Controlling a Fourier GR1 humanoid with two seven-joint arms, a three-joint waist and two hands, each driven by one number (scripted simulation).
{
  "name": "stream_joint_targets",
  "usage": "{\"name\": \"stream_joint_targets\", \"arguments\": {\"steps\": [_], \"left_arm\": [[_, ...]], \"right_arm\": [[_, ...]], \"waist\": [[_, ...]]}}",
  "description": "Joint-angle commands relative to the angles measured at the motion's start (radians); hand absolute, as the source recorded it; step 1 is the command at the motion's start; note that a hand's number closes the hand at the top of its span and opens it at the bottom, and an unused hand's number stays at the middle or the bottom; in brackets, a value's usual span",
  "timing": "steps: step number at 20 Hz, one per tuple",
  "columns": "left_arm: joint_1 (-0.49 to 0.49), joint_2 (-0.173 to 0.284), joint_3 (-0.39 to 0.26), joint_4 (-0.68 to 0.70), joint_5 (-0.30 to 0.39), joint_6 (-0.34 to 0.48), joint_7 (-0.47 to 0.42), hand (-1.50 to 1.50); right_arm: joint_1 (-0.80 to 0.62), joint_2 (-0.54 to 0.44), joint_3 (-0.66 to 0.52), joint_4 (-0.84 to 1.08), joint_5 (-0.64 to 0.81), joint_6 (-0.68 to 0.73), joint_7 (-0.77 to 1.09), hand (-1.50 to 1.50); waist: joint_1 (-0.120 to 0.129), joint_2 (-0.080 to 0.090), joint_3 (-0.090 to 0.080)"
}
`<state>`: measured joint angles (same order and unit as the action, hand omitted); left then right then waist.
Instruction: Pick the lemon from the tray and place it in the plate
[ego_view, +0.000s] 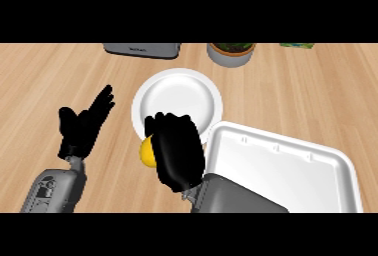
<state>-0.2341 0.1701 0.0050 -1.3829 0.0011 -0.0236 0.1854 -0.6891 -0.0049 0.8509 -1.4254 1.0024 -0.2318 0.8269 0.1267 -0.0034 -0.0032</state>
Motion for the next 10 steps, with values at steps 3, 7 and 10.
{"name": "stream_joint_targets", "arguments": {"steps": [3,7,10], "left_arm": [[-0.035,0.008,0.016,0.022,0.001,0.003,-0.004,0.00],[-0.028,0.015,0.027,0.029,0.007,-0.001,-0.005,0.00],[-0.026,0.001,0.022,0.035,0.006,0.006,0.002,0.00]], "right_arm": [[-0.183,0.005,0.044,0.061,0.063,-0.163,0.297,1.50],[-0.248,0.005,0.045,0.112,0.016,-0.230,0.415,1.50],[-0.282,0.004,0.007,0.165,-0.011,-0.295,0.417,1.50]], "waist": [[-0.003,0.008,0.000],[-0.010,0.012,0.000],[-0.020,0.015,0.001]]}}
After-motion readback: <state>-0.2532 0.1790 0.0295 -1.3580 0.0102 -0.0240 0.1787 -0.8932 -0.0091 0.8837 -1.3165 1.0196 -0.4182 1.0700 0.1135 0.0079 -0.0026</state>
